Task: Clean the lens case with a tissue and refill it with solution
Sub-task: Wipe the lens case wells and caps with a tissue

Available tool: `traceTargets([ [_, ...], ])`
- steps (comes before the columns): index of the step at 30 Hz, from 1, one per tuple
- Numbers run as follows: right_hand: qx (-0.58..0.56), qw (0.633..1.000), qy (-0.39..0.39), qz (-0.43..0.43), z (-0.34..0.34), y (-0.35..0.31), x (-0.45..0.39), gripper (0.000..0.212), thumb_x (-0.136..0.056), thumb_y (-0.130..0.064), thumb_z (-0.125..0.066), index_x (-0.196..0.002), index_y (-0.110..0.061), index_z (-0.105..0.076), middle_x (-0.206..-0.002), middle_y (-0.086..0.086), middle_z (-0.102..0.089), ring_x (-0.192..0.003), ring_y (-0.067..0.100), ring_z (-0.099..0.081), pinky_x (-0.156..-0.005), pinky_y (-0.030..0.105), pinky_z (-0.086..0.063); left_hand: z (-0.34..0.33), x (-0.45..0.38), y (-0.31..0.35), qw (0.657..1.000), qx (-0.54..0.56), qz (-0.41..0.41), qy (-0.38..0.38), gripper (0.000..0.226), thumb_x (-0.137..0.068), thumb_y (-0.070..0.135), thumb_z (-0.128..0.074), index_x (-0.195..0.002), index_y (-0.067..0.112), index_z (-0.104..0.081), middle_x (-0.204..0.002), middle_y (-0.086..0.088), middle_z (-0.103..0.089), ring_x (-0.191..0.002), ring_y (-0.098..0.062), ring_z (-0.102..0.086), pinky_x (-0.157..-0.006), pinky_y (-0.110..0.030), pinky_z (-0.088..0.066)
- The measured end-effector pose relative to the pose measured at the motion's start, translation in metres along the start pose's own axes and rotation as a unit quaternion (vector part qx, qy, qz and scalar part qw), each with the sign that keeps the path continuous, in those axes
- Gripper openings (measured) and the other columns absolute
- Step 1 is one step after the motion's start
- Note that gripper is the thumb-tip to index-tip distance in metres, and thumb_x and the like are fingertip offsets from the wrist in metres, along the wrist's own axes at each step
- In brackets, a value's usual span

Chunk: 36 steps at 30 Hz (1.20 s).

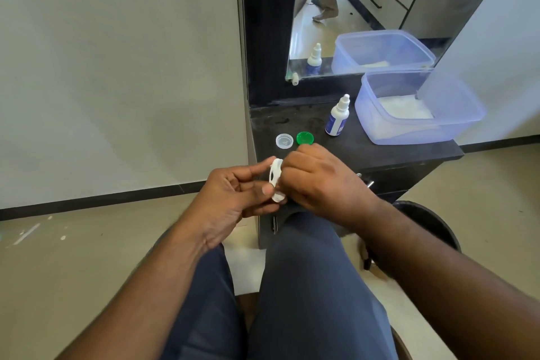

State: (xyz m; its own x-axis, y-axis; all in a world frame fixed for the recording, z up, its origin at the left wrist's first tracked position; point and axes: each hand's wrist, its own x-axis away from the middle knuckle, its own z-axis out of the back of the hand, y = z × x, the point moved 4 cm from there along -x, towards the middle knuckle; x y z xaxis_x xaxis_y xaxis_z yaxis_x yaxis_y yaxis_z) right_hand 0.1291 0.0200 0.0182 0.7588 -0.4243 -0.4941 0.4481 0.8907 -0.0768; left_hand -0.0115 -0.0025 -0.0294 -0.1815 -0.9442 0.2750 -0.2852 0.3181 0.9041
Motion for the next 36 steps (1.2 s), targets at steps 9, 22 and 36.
traceTargets([
  [9,-0.155,0.956,0.076,-0.238,-0.014,-0.006,0.013,0.008,-0.081,-0.015,-0.070,-0.087,-0.011,-0.073,-0.085,0.003,-0.062,-0.082,0.019,-0.057,-0.068,0.030,-0.048,0.006,0.000,-0.004,0.998,0.050,-0.026,0.014,0.051,-0.071,0.007,-0.067,-0.122,0.012,-0.063,-0.097,-0.017,-0.074,-0.089,-0.025,-0.072,-0.078,-0.035,-0.059],
  [22,-0.280,0.916,0.008,-0.286,-0.015,-0.015,0.016,0.025,-0.089,-0.014,-0.062,-0.113,-0.015,-0.069,-0.094,-0.014,-0.045,-0.092,0.000,-0.048,-0.080,0.010,-0.041,0.009,0.002,0.012,0.999,0.028,-0.034,0.023,0.050,-0.071,0.008,-0.067,-0.121,0.009,-0.063,-0.093,-0.017,-0.075,-0.079,-0.027,-0.073,-0.070,-0.031,-0.061],
  [36,0.094,0.988,-0.048,0.115,0.006,-0.007,0.013,0.024,-0.094,-0.011,-0.057,-0.116,-0.012,-0.064,-0.097,0.009,-0.066,-0.070,0.024,-0.054,-0.058,0.035,-0.041,0.007,0.014,-0.005,0.996,0.090,0.010,0.008,0.048,-0.066,0.009,-0.069,-0.113,0.011,-0.069,-0.103,-0.016,-0.073,-0.088,-0.030,-0.072,-0.066,-0.029,-0.061],
])
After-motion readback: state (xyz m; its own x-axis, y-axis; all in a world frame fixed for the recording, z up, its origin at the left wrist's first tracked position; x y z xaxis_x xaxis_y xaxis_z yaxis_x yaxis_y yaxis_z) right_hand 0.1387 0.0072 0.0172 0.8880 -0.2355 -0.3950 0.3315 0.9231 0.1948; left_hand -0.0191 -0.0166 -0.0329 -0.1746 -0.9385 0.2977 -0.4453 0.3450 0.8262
